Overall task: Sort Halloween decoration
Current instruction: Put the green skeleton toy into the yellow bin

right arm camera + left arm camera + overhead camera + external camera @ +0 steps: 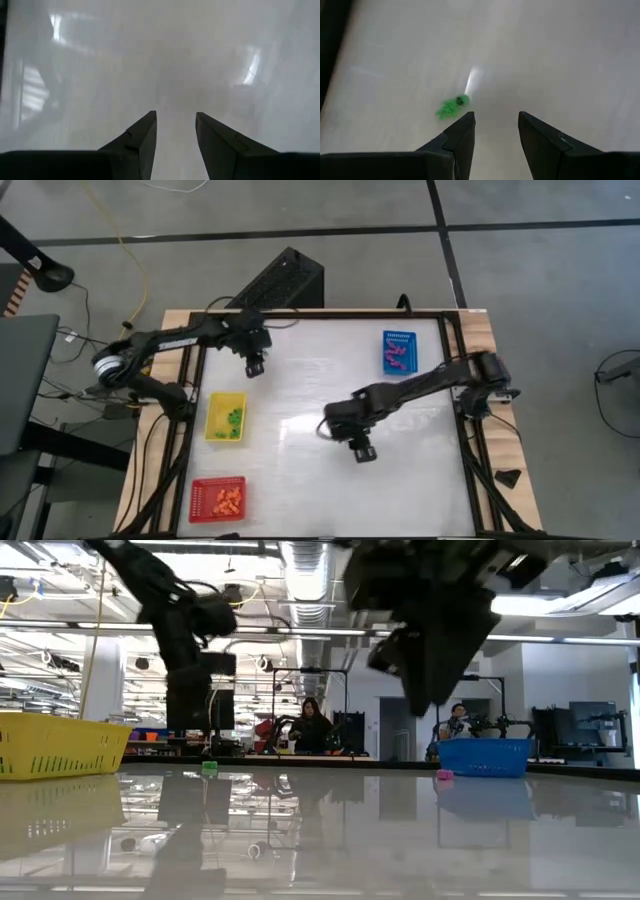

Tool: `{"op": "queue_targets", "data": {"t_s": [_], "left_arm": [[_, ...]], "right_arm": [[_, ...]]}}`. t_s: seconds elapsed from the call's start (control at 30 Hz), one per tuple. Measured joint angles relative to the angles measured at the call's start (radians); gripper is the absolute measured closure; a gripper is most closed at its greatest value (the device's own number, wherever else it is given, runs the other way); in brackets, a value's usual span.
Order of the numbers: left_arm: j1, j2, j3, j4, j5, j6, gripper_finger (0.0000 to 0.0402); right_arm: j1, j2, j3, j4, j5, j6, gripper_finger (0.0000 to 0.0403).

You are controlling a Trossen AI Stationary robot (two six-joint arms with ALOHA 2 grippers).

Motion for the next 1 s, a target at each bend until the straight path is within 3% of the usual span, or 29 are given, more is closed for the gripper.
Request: {"op": "queue_targets", "data": {"t_s": [0.1,0.37,0.5,1.0], "left_arm": [[-0.023,0.099,0.081,-0.095,-0.060,0.201,0.0260],[-0.045,0.323,0.252,-0.213,-0.211,0.488,0.0260],[-0.061,0.386,0.289,-0.219,-0.281,0.527,0.0260],[-0.029,0.403,0.295,-0.218,-0.197,0.546,0.0260]], "right_arm": [[-0.018,-0.131,-0.134,0.123,0.002,0.022,0.0237],[-0.038,-0.366,-0.413,0.347,0.008,0.066,0.0237],[-0.034,-0.424,-0.516,0.400,0.008,0.069,0.0237],[-0.042,-0.460,-0.588,0.418,0.009,0.077,0.0237]]}}
